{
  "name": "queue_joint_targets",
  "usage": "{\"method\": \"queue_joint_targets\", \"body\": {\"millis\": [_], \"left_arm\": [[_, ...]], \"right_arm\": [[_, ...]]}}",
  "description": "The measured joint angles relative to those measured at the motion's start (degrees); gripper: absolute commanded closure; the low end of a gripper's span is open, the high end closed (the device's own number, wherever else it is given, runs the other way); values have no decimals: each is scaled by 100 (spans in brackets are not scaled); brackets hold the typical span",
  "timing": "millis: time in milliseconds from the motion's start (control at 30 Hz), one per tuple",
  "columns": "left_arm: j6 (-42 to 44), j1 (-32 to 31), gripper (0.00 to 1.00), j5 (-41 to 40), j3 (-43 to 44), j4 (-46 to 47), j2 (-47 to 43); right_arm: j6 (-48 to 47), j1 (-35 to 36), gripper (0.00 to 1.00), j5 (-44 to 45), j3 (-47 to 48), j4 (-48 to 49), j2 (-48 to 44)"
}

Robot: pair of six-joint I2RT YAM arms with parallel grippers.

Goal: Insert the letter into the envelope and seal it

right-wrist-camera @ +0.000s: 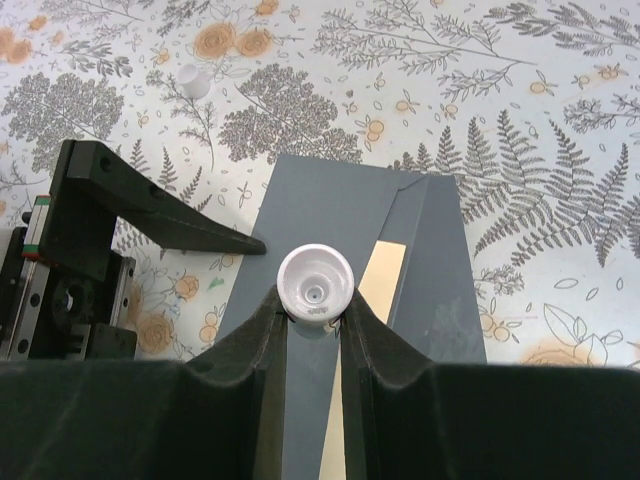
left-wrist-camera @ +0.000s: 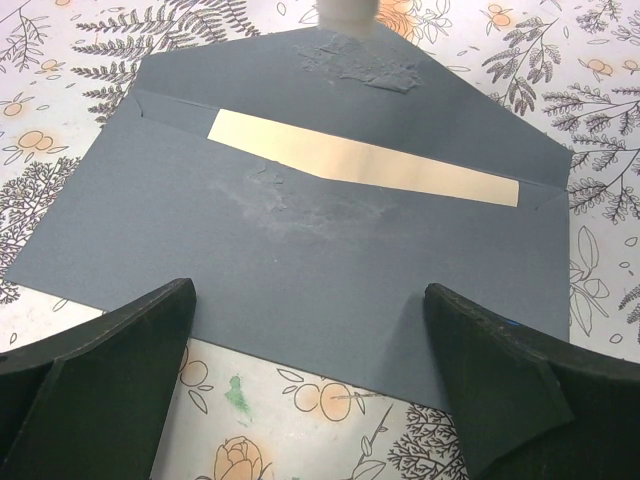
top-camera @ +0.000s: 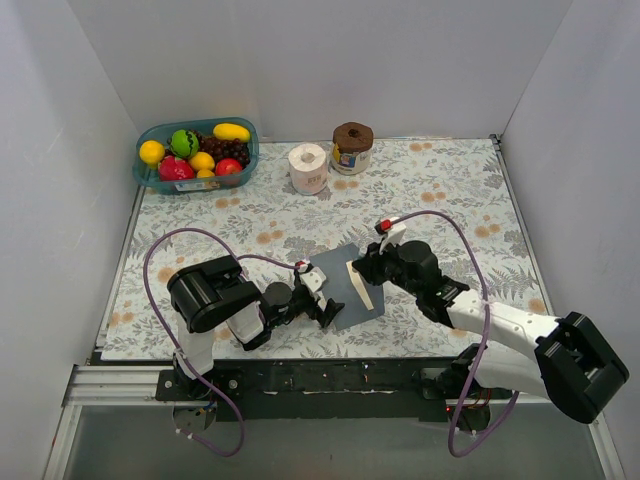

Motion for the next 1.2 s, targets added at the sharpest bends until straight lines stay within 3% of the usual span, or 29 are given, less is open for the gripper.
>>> {"method": "queue_joint_targets", "body": {"millis": [567,1200], "left_arm": [[-2,0,2,-24,55,46,79],[-28,2,2,-24,55,66,90]], "right_arm": [[-420,474,99,417,22,732,1311],[-828,608,99,1235,28,1703,1792]]}}
